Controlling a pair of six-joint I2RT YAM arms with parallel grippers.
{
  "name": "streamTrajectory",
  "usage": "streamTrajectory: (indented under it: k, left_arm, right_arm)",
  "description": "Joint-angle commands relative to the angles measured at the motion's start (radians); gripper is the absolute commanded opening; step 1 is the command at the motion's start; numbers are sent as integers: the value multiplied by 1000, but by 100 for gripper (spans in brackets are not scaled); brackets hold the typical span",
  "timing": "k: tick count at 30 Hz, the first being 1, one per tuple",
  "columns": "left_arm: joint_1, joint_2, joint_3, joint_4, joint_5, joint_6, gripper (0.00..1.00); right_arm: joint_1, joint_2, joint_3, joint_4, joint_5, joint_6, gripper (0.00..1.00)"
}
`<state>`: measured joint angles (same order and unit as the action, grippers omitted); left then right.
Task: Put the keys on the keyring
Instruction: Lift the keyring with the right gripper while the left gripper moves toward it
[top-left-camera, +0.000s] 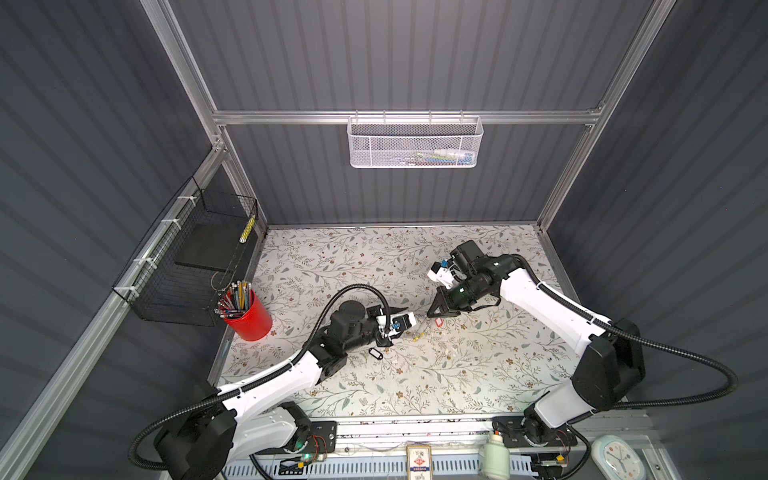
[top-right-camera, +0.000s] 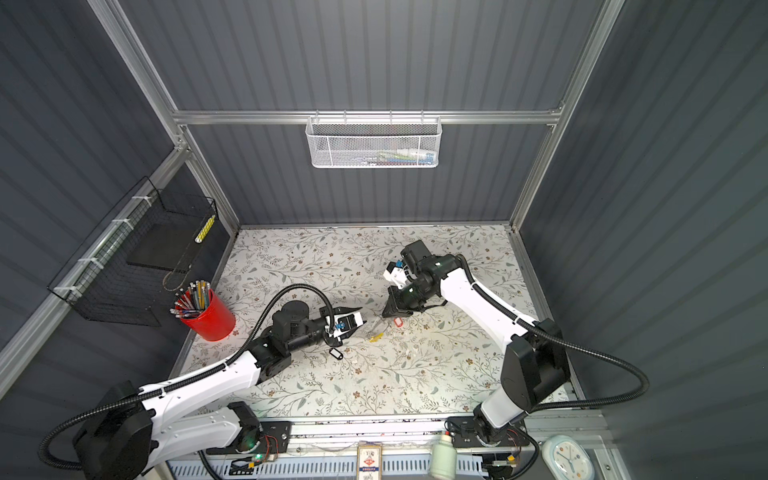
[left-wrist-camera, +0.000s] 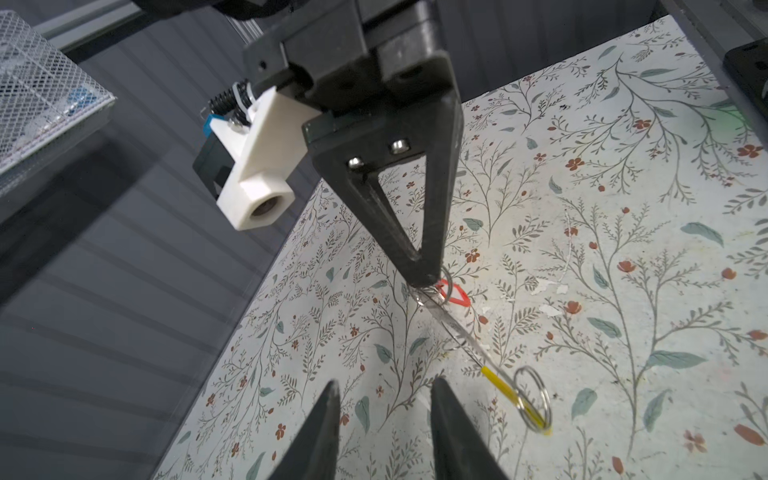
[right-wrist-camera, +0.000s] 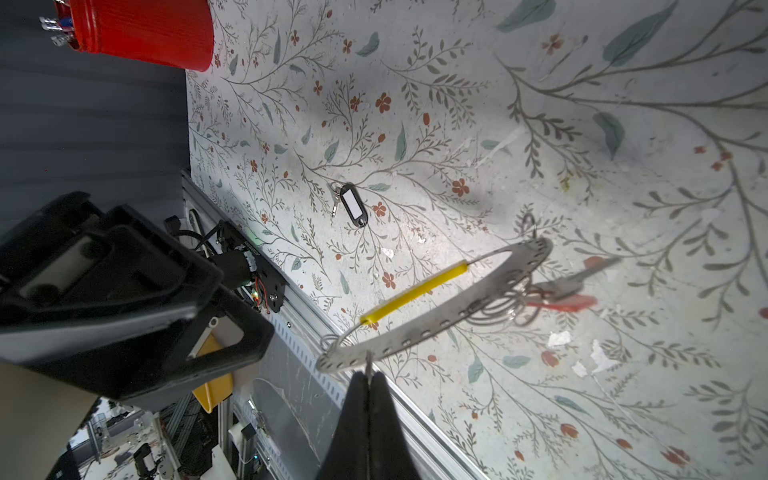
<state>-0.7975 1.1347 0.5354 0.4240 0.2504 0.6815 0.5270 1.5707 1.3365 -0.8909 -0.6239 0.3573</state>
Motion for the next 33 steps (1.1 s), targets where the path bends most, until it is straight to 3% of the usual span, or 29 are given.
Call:
streamTrajectory:
  k: [1,6,16,30,33]
  left_arm:
    - [-13,-13,11,56,6,18,38]
    - [-19,28,29,39,47,-28,37]
    - [-7,38,118,-95,72,-144,35]
    - [129,-2,195,-162,279,-283,33]
    - [132,6,225,-200,302,-271,32]
  right_arm:
    - [-14,1,18,-42,-42,58,2]
    - [-14,0,34,-39,-27,22,0]
    - [-10,-65,25,-21,77,-315,0]
    - [1,-387,-316,557,-25,-723,0]
    - [0,-432,-378,663,-35,-756,0]
